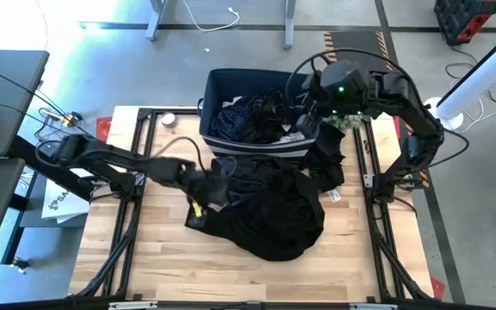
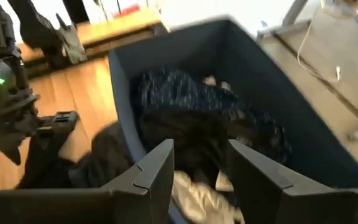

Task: Sort clothes
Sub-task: Put the black sweater into the blue bin

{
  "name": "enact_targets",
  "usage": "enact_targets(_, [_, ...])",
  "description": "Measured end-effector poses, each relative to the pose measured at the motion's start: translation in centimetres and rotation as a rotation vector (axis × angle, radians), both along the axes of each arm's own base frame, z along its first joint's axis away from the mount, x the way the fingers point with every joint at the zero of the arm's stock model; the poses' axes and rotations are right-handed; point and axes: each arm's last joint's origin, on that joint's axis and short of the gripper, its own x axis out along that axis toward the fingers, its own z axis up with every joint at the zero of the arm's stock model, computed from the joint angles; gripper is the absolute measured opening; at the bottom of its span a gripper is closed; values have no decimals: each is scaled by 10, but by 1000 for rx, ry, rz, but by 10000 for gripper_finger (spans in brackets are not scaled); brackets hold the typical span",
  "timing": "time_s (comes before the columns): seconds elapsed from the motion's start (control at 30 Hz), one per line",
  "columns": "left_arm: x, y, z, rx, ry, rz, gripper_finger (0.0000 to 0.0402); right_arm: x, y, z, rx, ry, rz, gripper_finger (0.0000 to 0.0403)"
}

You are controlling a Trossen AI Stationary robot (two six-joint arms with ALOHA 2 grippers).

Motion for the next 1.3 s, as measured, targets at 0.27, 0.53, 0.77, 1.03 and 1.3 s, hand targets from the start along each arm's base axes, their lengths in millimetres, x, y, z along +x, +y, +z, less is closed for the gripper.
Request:
enact_targets(0.27, [46,-30,-67,35,-181,-27,189,-8,4,-10,67,108,-34,145])
enact_targets(0.53, [57,-33,-117,-74,-11,159,133,-10,12,-12,51,163,14,145])
enact_targets(0.77, [49,-16,-72,-433,50,562,13,-10,10,-12,-49,222,120,145])
enact_targets(1.03, [4,3,102,-536,-617,740,3,-3,-8,-2,-222,168,214,145])
enact_targets(1.3, [-48,35,234,-288,-1149,870,1,14,-26,23,-147,-247,437,145])
